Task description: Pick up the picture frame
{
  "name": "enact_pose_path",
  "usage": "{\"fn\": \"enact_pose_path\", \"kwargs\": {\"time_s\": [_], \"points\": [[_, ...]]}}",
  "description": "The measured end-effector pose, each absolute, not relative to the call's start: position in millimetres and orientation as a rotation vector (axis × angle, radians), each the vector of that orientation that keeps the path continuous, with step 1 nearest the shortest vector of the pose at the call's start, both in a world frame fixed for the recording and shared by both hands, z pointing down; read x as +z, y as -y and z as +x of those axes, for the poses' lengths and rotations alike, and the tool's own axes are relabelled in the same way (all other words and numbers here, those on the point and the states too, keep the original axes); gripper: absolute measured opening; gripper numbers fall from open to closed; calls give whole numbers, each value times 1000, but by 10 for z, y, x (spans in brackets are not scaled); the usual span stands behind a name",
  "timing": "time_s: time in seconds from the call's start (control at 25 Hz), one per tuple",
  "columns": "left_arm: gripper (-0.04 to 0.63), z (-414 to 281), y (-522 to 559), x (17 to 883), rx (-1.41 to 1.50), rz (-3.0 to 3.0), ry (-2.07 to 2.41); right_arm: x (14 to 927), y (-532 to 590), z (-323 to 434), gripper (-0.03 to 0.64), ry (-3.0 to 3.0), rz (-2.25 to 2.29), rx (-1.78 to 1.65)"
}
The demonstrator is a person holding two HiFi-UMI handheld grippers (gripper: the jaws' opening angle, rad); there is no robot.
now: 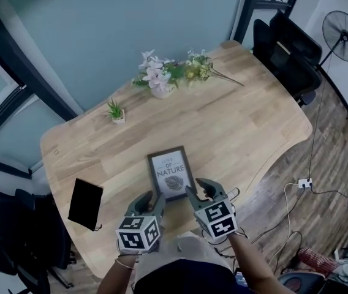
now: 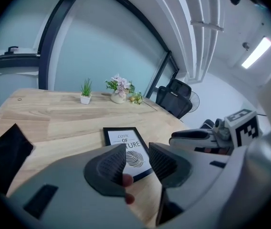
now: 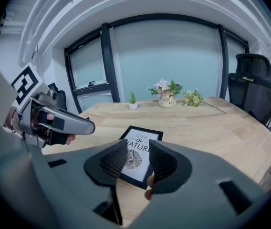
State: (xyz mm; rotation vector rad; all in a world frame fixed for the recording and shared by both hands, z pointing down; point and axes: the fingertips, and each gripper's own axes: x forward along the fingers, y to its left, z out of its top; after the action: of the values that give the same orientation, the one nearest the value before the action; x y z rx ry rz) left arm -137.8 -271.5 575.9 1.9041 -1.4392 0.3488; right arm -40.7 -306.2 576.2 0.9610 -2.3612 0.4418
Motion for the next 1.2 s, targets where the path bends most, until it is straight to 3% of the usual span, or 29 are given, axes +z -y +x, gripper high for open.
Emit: {"fn": "enact_pose_path", "kwargs": {"time_s": [1.2], "points": [[149, -1569, 3005, 6871, 456, 1669, 1356, 6803, 3358, -390, 118, 2127, 992, 702]]}}
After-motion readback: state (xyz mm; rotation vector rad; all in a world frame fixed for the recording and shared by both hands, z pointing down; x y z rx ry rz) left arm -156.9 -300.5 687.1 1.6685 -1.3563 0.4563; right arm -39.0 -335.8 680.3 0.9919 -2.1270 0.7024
